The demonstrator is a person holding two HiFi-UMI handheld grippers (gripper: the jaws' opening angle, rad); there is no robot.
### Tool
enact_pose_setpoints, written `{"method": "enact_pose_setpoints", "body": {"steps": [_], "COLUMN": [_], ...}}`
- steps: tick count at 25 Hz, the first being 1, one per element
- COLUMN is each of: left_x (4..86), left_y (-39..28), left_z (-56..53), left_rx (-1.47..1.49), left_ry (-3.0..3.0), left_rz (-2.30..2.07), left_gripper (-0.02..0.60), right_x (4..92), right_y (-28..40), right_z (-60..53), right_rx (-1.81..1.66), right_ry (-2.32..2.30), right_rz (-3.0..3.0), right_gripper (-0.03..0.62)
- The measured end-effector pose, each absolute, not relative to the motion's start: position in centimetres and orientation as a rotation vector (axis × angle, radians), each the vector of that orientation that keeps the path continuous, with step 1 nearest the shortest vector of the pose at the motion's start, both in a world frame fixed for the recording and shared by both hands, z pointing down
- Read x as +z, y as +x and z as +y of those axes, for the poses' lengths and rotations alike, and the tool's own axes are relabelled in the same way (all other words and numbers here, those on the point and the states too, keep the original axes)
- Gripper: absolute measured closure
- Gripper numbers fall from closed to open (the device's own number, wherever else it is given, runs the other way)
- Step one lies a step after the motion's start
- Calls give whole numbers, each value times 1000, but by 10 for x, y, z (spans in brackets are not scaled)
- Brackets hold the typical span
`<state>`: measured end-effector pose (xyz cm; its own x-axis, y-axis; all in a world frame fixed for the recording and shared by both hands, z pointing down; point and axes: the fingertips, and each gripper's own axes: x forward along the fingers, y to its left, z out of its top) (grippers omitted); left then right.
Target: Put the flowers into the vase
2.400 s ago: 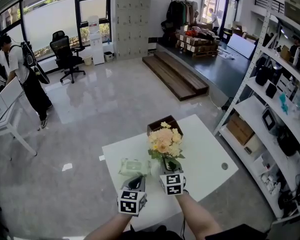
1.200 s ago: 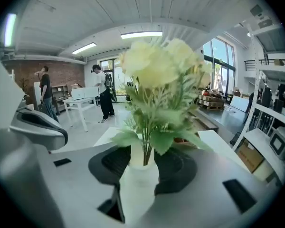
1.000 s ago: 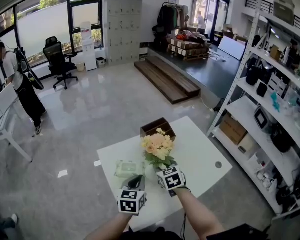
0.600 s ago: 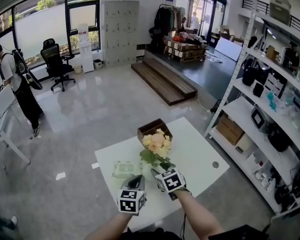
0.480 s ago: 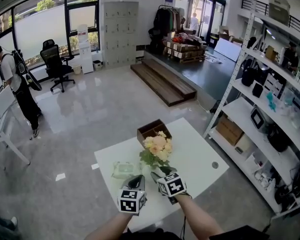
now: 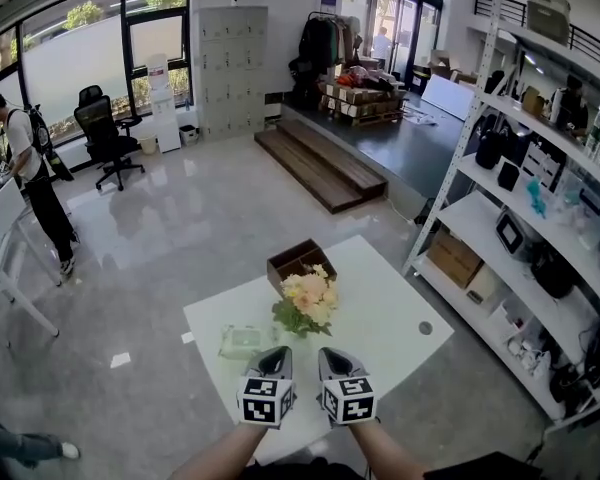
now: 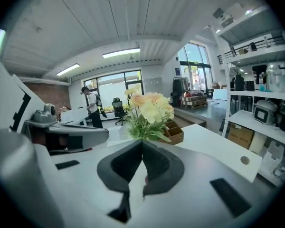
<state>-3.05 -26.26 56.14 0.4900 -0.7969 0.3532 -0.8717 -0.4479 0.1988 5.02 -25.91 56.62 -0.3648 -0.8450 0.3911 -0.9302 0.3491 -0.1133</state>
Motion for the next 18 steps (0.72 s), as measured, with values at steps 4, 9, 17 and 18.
{"method": "enact_pose_setpoints", "body": {"steps": [4,9,17,18], "left_x": [559,559,560,561], "left_y": [-23,-21,-25,-25], "left_z": [-261,-259,-259,-258], "left_rx": [299,306,313,316], "left_ry": [2404,2407,2396,2393], "left_rz": [-1384,-1390,-1403,-1402], "left_gripper": [578,578,578,578], "right_x": [556,553,555,554], "right_y": [57,57,54,54], "right_z": [-261,-262,-262,-262], "right_rx": [441,452,450,449], "right_ry": [1673,1676,1662,1661], "right_rz": [-2358,-2377,-2385,-2387], "right_gripper": [591,591,591,591]}}
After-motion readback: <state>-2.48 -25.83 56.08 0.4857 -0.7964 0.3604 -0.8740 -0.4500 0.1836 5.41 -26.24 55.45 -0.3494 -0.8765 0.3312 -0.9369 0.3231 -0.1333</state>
